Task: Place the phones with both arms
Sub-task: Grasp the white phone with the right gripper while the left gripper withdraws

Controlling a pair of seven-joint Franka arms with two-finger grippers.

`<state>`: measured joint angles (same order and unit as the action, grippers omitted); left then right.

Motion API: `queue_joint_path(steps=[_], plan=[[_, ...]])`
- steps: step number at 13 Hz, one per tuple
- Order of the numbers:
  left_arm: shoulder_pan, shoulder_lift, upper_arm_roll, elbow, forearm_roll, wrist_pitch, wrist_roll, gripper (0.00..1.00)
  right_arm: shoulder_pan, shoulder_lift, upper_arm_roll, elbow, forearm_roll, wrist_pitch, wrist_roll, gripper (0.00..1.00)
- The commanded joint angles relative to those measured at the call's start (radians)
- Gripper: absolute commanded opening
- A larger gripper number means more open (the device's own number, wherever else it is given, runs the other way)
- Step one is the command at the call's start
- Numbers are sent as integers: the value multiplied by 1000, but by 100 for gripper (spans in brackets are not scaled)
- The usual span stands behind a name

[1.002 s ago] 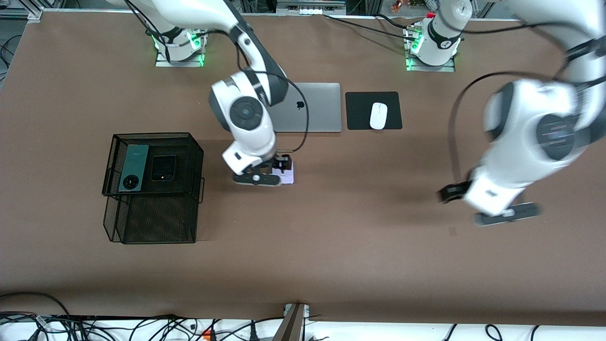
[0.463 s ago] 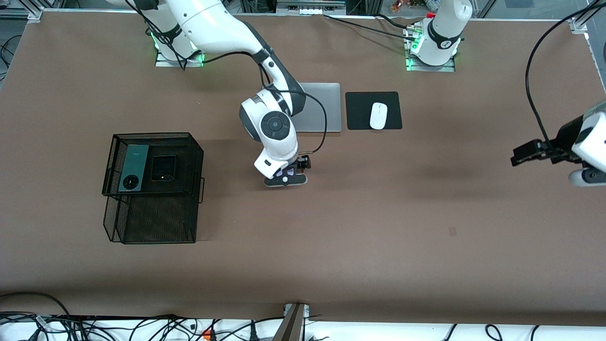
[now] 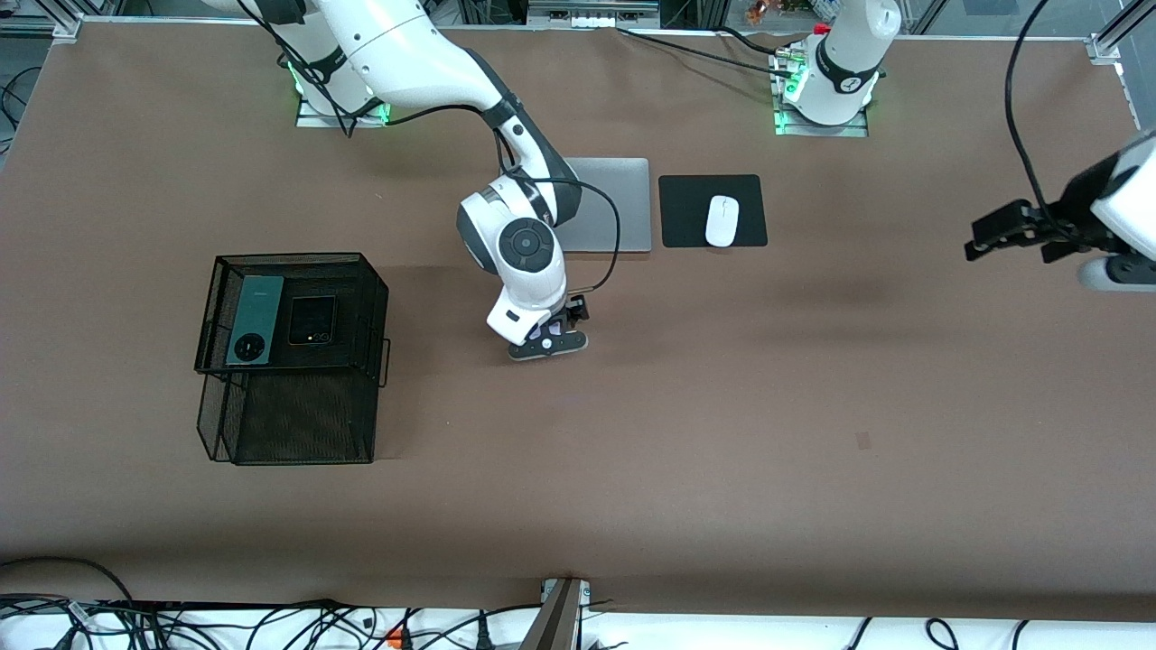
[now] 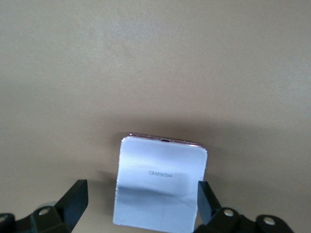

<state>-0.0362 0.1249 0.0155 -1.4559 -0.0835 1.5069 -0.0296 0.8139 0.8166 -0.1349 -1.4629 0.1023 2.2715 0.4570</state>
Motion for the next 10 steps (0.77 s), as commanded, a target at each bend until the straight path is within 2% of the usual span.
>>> queue_joint_path(steps=[1,3,10], plan=[[73,-45,-69,-72,-3,24,26,100,-1,-5,6,-39,-44,45,-12,99],[73,-73,-71,-106,-2,42,26,100,-1,1,6,-45,-55,68,-11,99],[73,-67,-66,-89,2,41,26,100,-1,15,6,-54,-55,82,-12,99]])
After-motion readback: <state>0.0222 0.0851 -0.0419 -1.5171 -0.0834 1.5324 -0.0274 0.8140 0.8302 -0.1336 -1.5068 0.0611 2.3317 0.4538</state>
